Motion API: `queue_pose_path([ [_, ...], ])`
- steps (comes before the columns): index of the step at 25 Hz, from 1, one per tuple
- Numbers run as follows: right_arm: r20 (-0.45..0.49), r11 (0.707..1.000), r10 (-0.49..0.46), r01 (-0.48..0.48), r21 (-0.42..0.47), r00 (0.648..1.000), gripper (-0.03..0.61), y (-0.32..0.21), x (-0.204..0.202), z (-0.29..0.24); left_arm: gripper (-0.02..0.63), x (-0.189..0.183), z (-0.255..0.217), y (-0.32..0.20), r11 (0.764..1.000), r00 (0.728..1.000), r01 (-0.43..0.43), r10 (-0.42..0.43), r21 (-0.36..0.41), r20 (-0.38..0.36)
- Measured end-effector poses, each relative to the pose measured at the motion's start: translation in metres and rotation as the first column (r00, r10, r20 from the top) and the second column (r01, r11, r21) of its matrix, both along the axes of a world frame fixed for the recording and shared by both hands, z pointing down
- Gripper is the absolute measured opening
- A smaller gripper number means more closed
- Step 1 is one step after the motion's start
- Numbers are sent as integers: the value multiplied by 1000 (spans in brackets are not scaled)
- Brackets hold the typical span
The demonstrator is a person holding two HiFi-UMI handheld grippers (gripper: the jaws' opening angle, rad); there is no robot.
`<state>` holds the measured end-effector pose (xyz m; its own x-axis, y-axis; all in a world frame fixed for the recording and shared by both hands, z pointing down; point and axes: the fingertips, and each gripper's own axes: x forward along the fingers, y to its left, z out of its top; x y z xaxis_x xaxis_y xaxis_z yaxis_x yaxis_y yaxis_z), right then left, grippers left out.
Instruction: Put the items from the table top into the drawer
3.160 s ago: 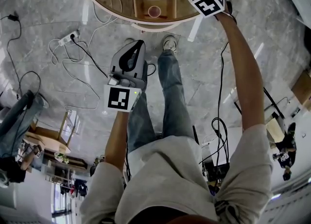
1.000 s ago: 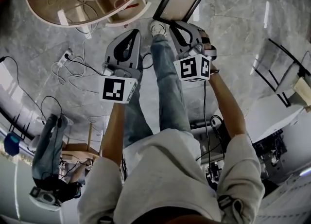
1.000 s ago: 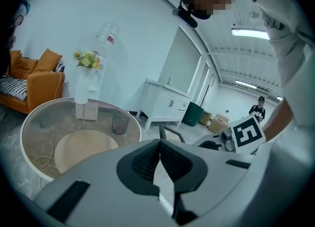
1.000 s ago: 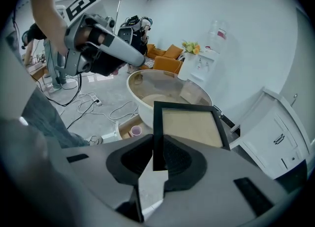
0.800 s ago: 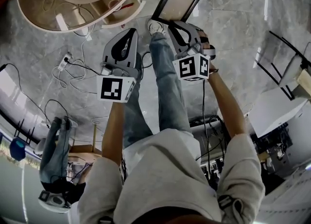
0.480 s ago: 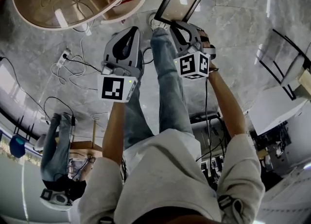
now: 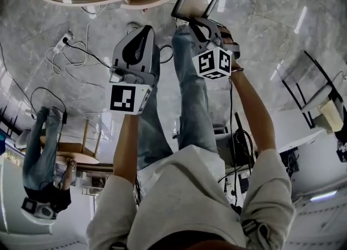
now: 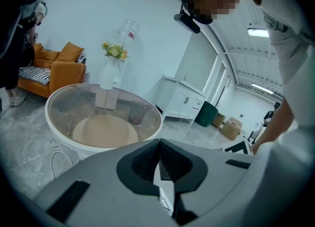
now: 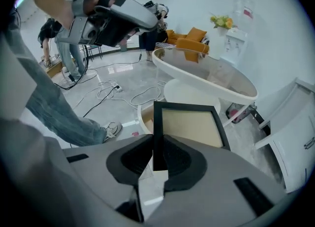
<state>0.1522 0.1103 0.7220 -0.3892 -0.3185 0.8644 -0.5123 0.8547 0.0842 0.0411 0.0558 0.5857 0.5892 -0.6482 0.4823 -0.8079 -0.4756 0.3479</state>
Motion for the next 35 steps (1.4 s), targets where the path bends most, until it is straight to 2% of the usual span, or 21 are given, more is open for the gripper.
queue_pose_path([
  [8,-63,979,-202,198,-54,977,83,-12,-35,68,15,-52,19,8,991,991,134,-134,-21,7],
  [14,-147,940,-333,316,-127,932,84,-18,-34,125,16,-73,36,18,978,978,207,-207,-39,16],
  [24,-272,900,-425,369,-233,863,84,-40,-34,175,15,-87,46,19,969,971,241,-241,-55,9],
  [32,-325,879,-459,370,-301,827,84,-43,-39,204,15,-99,51,16,968,970,245,-245,-58,7],
  [35,-336,862,-491,392,-321,804,84,-46,-48,205,15,-103,54,17,966,968,251,-251,-64,8],
])
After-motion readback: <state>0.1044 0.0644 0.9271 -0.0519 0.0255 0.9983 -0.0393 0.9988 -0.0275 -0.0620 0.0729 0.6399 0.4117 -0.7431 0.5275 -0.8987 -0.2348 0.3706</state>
